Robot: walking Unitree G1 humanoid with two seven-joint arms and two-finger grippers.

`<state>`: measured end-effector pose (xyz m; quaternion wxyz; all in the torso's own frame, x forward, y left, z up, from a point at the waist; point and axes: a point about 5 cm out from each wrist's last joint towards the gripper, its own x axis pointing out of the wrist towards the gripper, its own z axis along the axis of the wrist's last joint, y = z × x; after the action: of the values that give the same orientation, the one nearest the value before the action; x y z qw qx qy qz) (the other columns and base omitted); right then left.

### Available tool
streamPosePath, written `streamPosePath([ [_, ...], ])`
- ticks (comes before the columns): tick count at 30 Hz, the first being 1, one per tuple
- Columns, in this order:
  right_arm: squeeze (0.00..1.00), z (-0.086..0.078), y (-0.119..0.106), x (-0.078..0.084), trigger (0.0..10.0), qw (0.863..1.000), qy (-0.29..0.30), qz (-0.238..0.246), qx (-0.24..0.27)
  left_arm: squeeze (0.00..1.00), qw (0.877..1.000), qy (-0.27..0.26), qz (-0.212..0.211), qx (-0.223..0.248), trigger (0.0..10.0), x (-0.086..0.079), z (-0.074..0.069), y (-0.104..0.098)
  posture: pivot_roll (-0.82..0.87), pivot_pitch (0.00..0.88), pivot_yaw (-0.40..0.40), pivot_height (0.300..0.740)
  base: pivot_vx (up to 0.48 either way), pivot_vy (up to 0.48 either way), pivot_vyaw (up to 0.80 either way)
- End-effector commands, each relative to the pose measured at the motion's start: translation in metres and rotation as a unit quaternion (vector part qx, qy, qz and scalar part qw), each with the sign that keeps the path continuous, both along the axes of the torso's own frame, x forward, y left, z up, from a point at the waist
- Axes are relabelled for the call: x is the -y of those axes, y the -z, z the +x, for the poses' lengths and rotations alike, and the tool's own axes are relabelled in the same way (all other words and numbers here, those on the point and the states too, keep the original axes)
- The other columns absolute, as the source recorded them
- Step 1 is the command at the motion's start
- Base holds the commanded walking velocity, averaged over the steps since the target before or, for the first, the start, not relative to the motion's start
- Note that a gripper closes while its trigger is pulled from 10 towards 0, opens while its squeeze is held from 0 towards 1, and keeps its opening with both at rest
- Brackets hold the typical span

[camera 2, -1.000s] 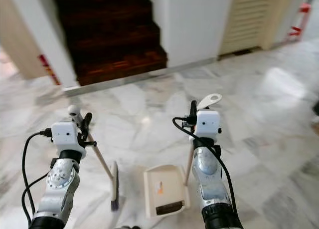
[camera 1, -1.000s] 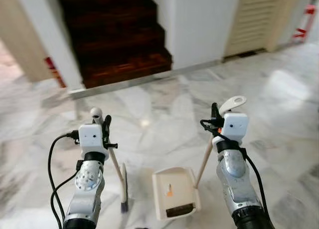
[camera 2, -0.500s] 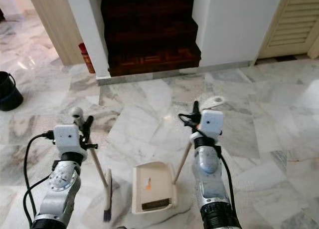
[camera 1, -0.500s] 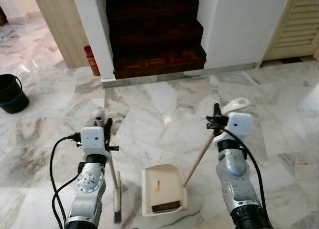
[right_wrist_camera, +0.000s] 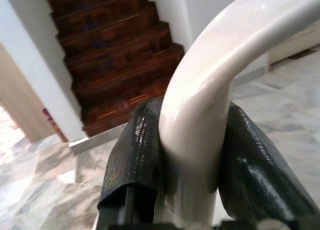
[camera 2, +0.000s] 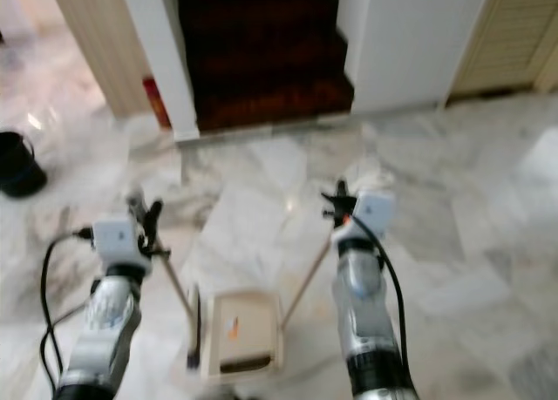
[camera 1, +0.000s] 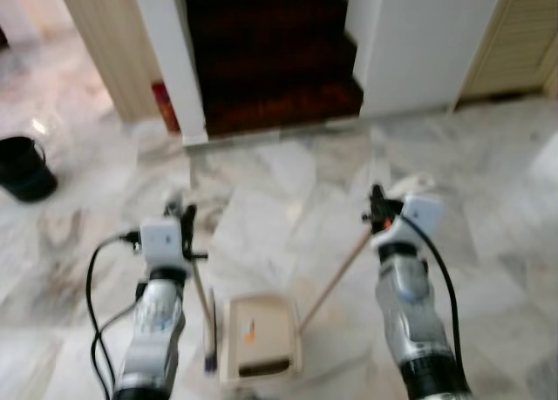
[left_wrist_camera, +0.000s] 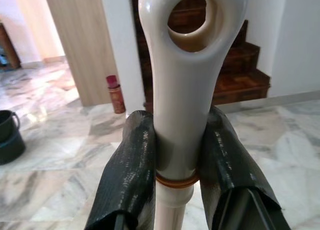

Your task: Sweep floor

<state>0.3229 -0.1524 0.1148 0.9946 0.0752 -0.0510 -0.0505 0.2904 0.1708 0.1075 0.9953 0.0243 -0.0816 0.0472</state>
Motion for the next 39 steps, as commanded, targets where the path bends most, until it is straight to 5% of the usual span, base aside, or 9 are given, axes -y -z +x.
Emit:
streamPosePath([
  [1, 0.00, 0.0024, -0.0108, -0.0033, 10.0, 1.000, -0.004, 0.003, 0.018, 0.00, 1.000, -0.005, 0.003, 0.025, 10.0, -0.0035, 0.0012, -0.0114, 0.07, 0.078, 0.043, 0.740, 0.000, 0.439, 0.00],
  [39, 0.00, 0.0027, -0.0100, -0.0070, 10.0, 1.000, -0.018, 0.018, 0.010, 0.00, 1.000, -0.016, 0.005, 0.021, 10.0, -0.0084, -0.0003, -0.0127, 0.08, 0.089, 0.041, 0.740, 0.000, 0.436, -0.13],
])
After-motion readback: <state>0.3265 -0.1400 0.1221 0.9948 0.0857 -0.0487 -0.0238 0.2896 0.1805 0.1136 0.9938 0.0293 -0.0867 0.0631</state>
